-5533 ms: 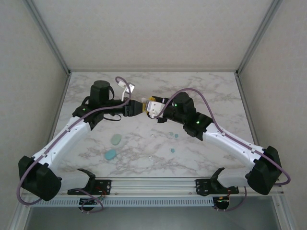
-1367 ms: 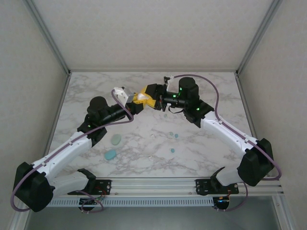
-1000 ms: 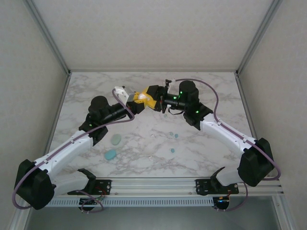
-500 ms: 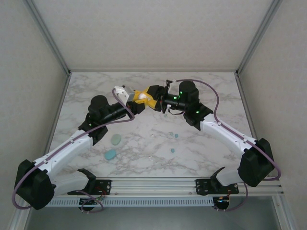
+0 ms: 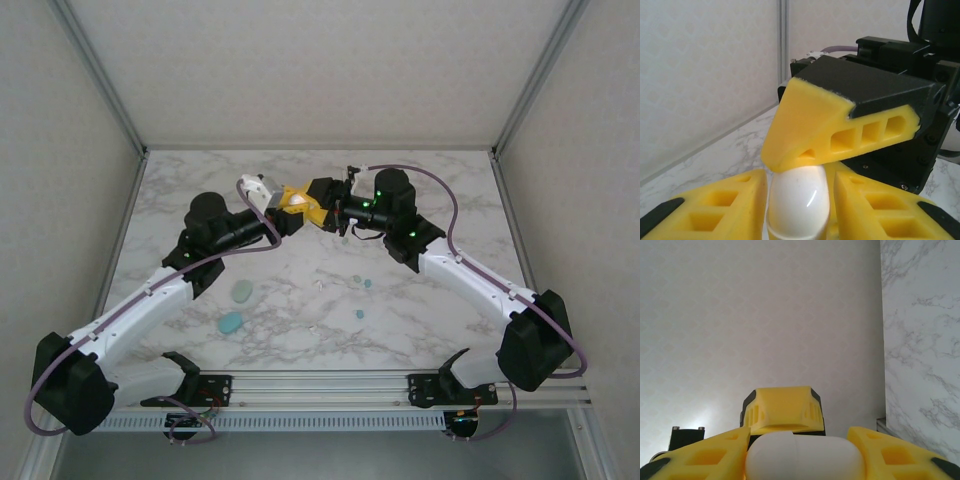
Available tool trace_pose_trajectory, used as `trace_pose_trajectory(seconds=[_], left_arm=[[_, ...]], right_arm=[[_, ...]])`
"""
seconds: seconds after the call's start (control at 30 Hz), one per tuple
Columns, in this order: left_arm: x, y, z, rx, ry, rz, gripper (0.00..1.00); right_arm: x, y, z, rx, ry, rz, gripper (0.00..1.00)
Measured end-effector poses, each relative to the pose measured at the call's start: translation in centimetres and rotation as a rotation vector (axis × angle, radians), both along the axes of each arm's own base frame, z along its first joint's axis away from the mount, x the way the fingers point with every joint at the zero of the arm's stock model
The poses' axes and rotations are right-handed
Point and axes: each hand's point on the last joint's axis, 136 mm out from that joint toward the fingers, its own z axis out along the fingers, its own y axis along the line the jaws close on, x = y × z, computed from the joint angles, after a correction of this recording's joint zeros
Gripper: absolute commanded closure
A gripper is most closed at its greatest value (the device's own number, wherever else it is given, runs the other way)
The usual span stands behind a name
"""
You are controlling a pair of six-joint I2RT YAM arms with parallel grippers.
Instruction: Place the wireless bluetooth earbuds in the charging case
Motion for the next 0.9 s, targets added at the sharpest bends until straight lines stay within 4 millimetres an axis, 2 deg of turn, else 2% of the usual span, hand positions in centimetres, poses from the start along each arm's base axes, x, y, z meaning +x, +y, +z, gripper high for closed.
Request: trace_pose_trajectory(seconds=[0.27, 0.43, 0.57, 0.9], left_arm=[[0.0, 0.0, -1.1, 0.032, 0.027, -0.001, 0.6], [-0.1, 0.0, -1.3, 0.04, 0.03, -0.001, 0.66], [0.0, 0.0, -1.2, 0.038, 0.026, -0.001, 0.64], [0.0, 0.0, -0.8, 0.022, 0.025, -0.001, 0.81]], right_arm=[[0.0, 0.0, 0.0, 0.0, -0.004, 0.0, 0.54], [0.0, 0.0, 0.0, -0.001, -0.004, 0.0, 0.54], [0.0, 0.0, 0.0, -0.001, -0.004, -0.003, 0.54], [0.1, 0.0, 0.2, 0.004, -0.01, -0.005, 0.53]])
